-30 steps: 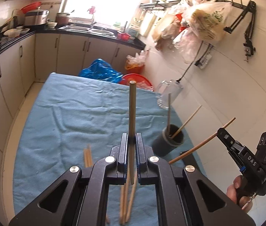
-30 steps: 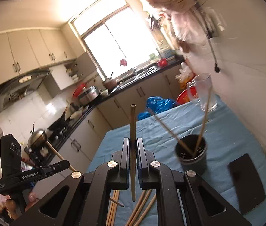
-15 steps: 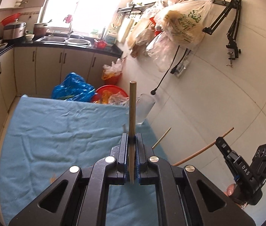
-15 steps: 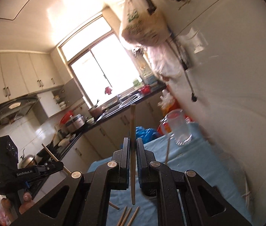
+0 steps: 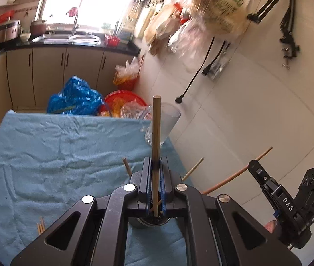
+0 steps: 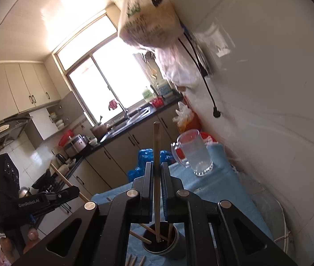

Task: Organize utensils
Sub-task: 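Lift the chopstick upright and carry it over the black holder cup, then drop the chopstick into the cup by opening the left gripper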

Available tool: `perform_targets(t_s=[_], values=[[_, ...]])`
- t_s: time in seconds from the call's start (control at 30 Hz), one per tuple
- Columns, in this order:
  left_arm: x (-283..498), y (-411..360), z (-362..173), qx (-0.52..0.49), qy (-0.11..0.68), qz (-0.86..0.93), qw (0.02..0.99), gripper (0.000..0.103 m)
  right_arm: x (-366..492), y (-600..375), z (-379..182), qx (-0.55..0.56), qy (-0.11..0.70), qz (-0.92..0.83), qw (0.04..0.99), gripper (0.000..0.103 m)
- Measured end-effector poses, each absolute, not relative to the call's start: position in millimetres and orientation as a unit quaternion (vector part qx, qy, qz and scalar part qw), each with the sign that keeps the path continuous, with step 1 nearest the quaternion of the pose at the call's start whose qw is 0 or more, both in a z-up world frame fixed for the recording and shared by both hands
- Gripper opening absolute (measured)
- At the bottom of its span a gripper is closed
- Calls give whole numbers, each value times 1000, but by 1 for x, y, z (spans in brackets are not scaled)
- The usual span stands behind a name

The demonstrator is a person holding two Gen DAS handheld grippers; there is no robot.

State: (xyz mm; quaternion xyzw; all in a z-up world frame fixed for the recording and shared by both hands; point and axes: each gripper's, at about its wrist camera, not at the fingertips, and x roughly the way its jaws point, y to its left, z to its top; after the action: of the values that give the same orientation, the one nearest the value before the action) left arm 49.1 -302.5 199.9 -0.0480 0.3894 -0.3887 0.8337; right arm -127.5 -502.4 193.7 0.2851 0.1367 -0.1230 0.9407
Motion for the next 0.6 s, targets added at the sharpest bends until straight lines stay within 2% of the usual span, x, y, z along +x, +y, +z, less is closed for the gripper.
perform_targets(t_s=[0.3,0.53,0.57,0.6], values=[[71,-318,149,-32,439,-373,817,7,-90,-510,140,303,215,-120,921,7],[74,-324,135,-24,448,-377,810,7,-71,-514,113,313,256,-112,908,9],[73,-324,135,-23,448,-380,809,8,-71,-514,113,313,258,-112,907,11],[72,-324,136,-22,448,-383,807,16,-72,-514,113,311,261,-112,907,23]])
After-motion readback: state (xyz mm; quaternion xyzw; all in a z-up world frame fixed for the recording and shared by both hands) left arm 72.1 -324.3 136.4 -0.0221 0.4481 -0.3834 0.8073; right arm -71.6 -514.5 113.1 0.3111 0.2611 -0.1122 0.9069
